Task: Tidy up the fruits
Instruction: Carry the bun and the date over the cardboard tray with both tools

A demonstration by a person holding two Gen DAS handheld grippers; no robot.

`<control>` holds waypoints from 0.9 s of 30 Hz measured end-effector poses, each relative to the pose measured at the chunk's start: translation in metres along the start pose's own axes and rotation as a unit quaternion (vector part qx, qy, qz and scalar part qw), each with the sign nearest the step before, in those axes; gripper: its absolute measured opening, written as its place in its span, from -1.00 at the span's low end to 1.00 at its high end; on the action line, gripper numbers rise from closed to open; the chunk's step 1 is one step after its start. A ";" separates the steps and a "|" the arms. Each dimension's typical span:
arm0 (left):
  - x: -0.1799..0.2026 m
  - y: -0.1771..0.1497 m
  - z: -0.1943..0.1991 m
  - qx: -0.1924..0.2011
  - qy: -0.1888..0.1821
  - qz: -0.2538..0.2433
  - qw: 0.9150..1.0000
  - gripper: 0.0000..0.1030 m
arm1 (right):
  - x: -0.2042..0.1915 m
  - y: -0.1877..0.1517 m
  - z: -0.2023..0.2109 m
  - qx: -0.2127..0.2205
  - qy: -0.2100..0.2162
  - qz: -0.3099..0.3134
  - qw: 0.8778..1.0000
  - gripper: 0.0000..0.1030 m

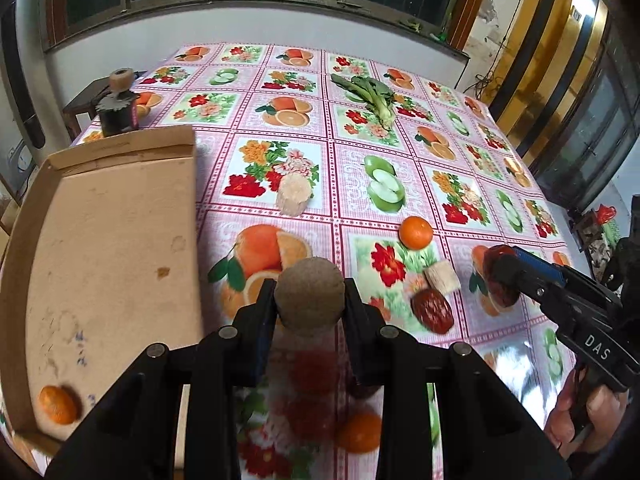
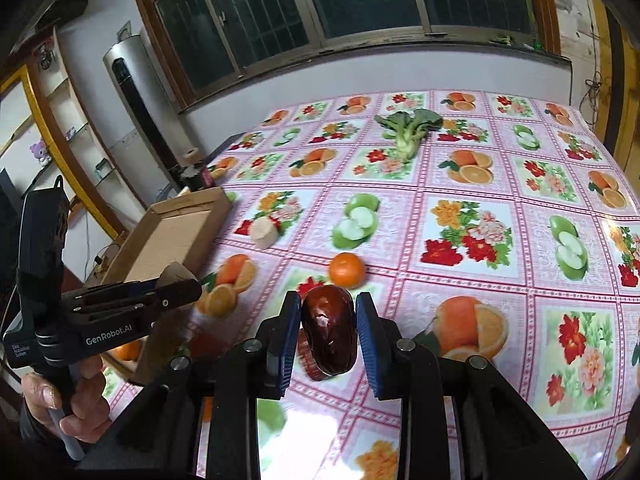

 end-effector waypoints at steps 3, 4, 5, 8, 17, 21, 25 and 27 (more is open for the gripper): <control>-0.002 -0.005 0.013 0.008 0.000 0.001 1.000 -0.45 | -0.012 -0.004 0.006 0.001 0.006 0.008 1.000 -0.44; -0.003 -0.007 0.018 0.011 0.000 0.001 1.000 -0.45 | -0.016 -0.005 0.008 0.002 0.009 0.010 1.000 -0.44; -0.004 -0.008 0.023 0.014 0.000 0.002 1.000 -0.45 | -0.020 -0.007 0.009 0.002 0.011 0.012 1.000 -0.44; -0.009 -0.011 0.034 0.021 0.005 0.003 1.000 -0.45 | -0.032 -0.009 0.015 0.004 0.017 0.018 1.000 -0.44; -0.028 -0.018 0.064 0.043 0.025 0.009 0.999 -0.44 | -0.069 -0.013 0.027 0.010 0.035 0.042 0.998 -0.44; -0.039 -0.022 0.071 0.045 0.030 0.016 0.998 -0.44 | -0.084 -0.015 0.029 0.010 0.041 0.053 0.998 -0.44; -0.051 -0.027 0.079 0.048 0.037 0.022 0.998 -0.44 | -0.097 -0.017 0.029 0.009 0.047 0.061 0.997 -0.44; -0.055 -0.028 0.082 0.050 0.037 0.025 0.998 -0.44 | -0.103 -0.017 0.029 0.009 0.050 0.065 0.997 -0.44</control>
Point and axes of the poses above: each gripper's, at about its wrist camera, not at the fingertips, and z roughly against the way its jaws point, x to its right, y to its top, the point moved 10 cm from there along -z, roughly the way its jaws point, and after that the axes turned 13 degrees about -y, right-handed, at the moved point
